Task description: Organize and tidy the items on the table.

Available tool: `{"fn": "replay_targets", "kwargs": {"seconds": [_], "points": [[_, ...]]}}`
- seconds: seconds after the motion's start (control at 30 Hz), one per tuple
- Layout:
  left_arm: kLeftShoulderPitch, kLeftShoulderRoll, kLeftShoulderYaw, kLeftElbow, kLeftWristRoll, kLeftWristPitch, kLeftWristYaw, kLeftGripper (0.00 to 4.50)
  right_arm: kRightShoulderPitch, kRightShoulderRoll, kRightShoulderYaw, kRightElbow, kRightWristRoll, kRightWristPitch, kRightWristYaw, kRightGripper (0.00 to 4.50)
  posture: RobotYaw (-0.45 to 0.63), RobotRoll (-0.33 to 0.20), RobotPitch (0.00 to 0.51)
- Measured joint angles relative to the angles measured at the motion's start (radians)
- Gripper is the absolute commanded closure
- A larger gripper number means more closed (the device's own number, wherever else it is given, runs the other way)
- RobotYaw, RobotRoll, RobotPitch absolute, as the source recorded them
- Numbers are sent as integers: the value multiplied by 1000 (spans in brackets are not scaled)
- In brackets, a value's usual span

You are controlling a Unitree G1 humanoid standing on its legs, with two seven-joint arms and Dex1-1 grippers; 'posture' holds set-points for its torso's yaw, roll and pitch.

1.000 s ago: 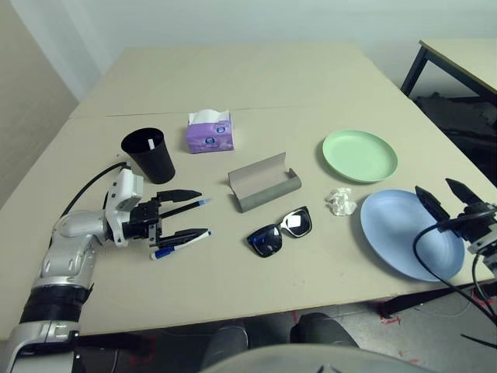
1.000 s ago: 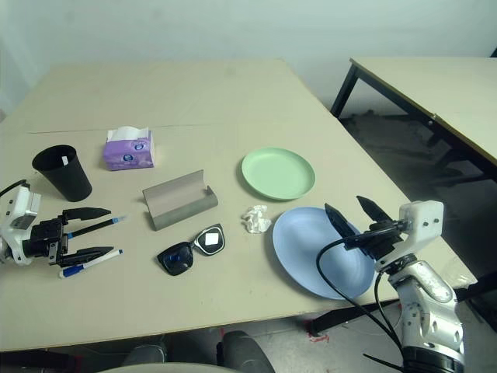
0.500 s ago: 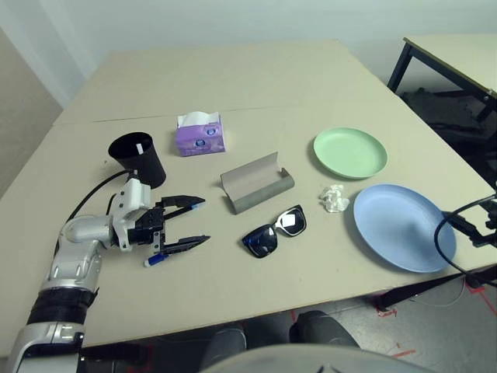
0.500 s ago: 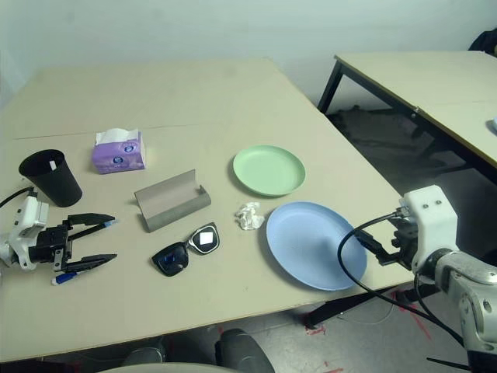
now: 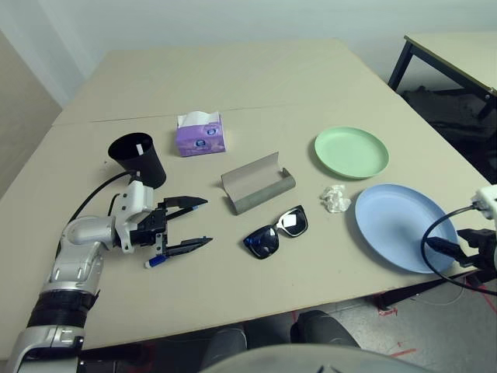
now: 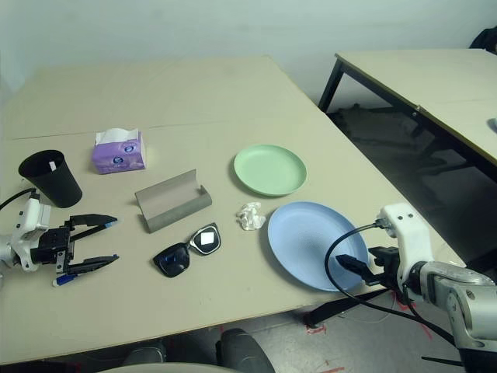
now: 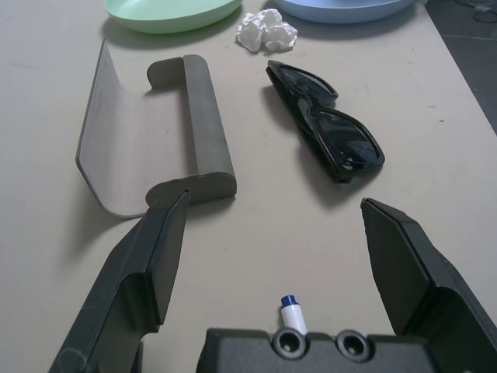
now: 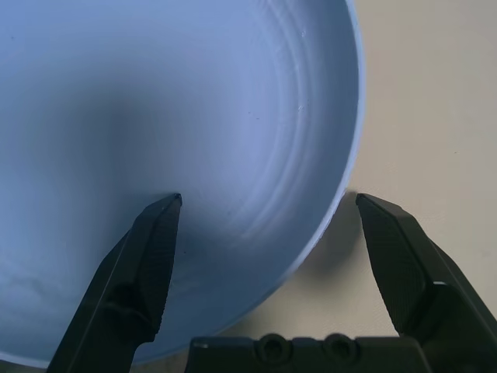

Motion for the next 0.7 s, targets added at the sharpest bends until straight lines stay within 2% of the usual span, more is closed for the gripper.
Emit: {"fn": "replay_targets", "kwargs": {"seconds": [0.03, 0.13, 0.37, 0.47, 0.53, 0.7], "points": [[0, 0, -1, -1, 1, -2, 1, 38, -6, -3, 3, 0, -1, 13, -3, 0, -152, 0, 3], [3, 0, -1, -1, 1, -6, 2, 0, -12, -13, 7, -2, -1, 37, -4, 636, -150, 0, 4], [5, 0, -2, -11, 9, -7, 10, 0, -29, -16, 10, -13, 3, 68, -1, 3304, -149, 0, 4], [5, 0, -3, -17, 18, -5, 11, 0, -48, -17, 4, -17, 5, 67, -1, 4216, -150, 0, 1], [4, 0, -4, -22, 20, -5, 11, 0, -62, -17, -4, -32, 10, 61, 4, 4486, -151, 0, 1], [4, 0, -4, -23, 20, -2, 11, 0, -64, -33, -24, -34, 12, 62, 21, 4486, -155, 0, 0]]}}
